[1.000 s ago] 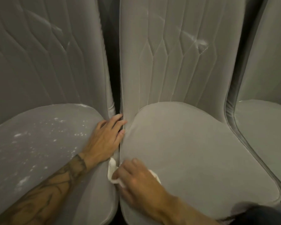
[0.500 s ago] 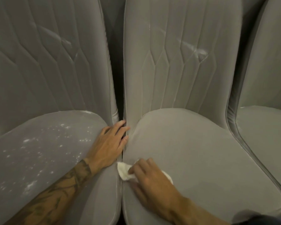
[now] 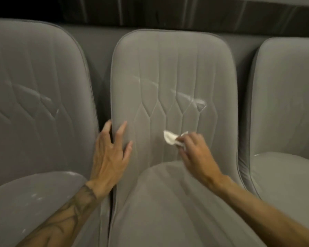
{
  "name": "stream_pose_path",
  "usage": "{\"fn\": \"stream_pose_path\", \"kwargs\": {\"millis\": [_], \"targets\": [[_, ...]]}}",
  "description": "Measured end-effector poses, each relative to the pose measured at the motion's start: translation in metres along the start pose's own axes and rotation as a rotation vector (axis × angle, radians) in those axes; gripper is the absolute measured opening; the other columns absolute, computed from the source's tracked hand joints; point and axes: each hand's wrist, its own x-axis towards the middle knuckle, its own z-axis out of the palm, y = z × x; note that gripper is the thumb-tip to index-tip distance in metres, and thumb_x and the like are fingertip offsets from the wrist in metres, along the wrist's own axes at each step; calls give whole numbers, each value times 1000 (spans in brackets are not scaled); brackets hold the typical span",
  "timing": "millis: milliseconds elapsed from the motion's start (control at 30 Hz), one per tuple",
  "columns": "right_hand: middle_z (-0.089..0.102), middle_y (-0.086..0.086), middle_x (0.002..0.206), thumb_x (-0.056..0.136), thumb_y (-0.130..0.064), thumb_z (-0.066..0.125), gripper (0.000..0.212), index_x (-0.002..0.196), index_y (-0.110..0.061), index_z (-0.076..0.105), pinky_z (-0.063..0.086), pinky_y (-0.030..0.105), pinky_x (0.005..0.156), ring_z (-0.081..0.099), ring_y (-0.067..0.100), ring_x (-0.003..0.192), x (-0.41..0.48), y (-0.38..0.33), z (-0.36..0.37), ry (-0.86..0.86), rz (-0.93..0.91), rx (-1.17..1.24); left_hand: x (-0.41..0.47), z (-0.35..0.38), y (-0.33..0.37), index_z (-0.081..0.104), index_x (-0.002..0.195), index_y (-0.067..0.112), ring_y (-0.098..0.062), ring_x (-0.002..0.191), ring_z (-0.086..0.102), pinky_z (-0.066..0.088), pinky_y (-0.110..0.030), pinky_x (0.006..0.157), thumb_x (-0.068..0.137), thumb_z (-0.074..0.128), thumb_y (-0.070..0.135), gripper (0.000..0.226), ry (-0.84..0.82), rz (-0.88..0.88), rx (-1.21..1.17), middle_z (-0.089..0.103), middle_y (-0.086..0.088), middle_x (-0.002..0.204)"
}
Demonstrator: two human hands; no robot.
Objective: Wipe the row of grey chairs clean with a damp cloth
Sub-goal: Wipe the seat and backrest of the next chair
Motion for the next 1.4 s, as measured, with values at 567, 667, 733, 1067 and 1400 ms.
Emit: {"fn": "stream_pose_path", "kwargs": {"millis": [567,667,733,1067,1400], "targets": [[50,16,122,103,-24,53,23,120,-9,52,40,41,82,47,33,100,168,100,-58,446,-107,-452,98,19,7,39,147,-1,-49,133,43,36,-55,112,98,58,28,60,332,26,4,33,-32,155],[56,20,119,103,-21,56,20,116,-6,59,40,42,77,51,37,94,144,112,-63,296,-348,-575,97,21,5,38,147,-3,-50,134,42,36,-56,111,98,56,28,61,333,39,5,32,-34,156],[53,24,118,104,-19,52,20,115,-2,55,41,47,79,48,38,94,172,115,-87,332,-315,-630,98,23,4,38,147,-4,-51,134,43,37,-58,110,98,56,27,61,332,39,-8,31,-34,156],[55,23,109,104,-18,51,19,112,-1,56,40,46,72,50,38,88,136,112,-42,332,-283,-651,99,25,5,40,145,-6,-50,136,41,36,-54,112,99,56,26,58,339,41,-14,31,-34,157],[47,16,112,105,-24,48,17,107,-7,47,37,38,73,43,30,91,199,93,-63,525,-125,-551,97,23,4,39,148,-6,-49,138,39,32,-53,115,98,56,33,65,306,30,-1,27,-32,160]]}}
